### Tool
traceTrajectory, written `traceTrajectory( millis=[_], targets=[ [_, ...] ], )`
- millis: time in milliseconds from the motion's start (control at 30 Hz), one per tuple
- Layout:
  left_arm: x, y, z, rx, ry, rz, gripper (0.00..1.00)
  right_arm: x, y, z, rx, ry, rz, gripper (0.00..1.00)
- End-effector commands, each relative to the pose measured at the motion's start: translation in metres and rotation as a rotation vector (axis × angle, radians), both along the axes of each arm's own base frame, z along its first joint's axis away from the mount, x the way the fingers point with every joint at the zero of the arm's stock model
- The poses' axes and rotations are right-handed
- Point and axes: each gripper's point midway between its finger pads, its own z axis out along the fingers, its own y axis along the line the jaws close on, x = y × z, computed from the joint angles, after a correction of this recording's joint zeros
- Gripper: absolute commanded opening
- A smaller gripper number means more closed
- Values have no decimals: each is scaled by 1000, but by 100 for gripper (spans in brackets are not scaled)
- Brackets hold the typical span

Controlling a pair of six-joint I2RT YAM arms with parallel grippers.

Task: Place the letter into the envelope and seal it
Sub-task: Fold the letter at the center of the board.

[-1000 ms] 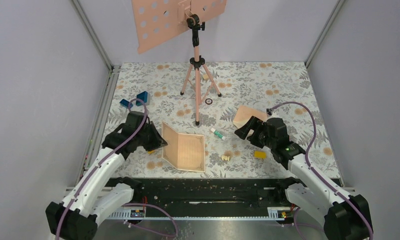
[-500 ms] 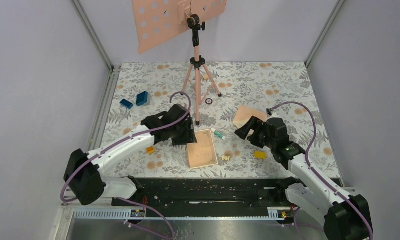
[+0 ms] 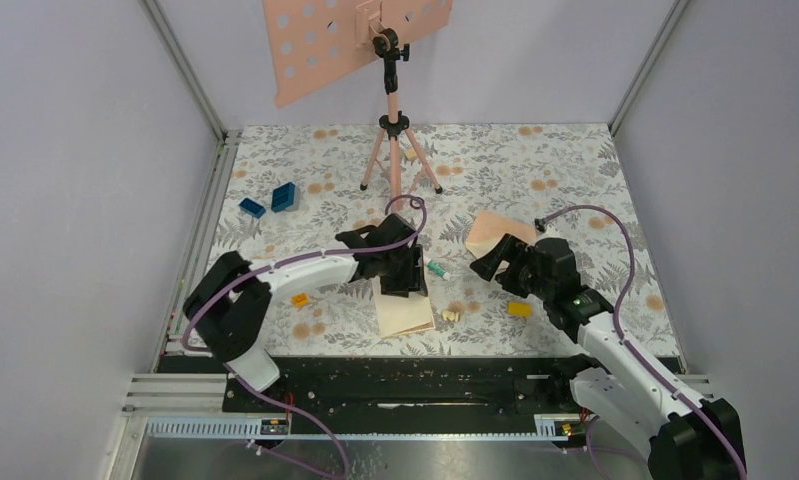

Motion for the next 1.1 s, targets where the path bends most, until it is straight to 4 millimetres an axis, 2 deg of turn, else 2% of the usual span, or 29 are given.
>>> traceTrajectory(
  millis=[0, 67, 133, 167, 233, 300, 400, 433, 567, 700, 800, 967, 1067],
  targets=[
    [8, -20, -12, -53, -8, -37, 49, -2, -4, 3, -14, -25, -7, 87],
    [5, -17, -29, -24, 24, -35, 47, -3, -5, 4, -17, -25, -10, 87],
    [2, -15, -32, -12, 41, -36, 43, -4, -5, 4, -20, -23, -8, 87],
    [1, -15, -26, -22, 33, -37, 42, -5, -6, 4, -21, -24, -7, 86],
    [4, -14, -2, -60, -20, -34, 41, -6, -6, 5, -22, -24, -6, 86],
    [11, -9, 35, -94, -118, -20, 41, -6, -6, 5, -18, -25, -5, 85],
    [26, 15, 55, -39, -218, 42, 37, -8, 7, 4, 56, -8, 27, 81],
    [29, 22, 54, -27, -220, 54, 34, -8, 14, 5, 88, -5, 48, 78],
    [38, 40, 31, -35, -145, 89, 27, -19, 51, 5, 98, 28, 187, 58],
    [48, 48, 7, -49, -110, 114, 23, -34, 91, 9, 102, 32, 327, 54],
    [54, 50, -11, -18, -84, 115, 22, -41, 113, 1, 140, 96, 403, 39],
    [53, 56, -40, 37, -27, 129, 19, -43, 124, -22, 127, 170, 428, 20],
    [47, 68, -54, 100, 6, 152, 19, -46, 126, -39, 97, 232, 447, 15]
  ],
)
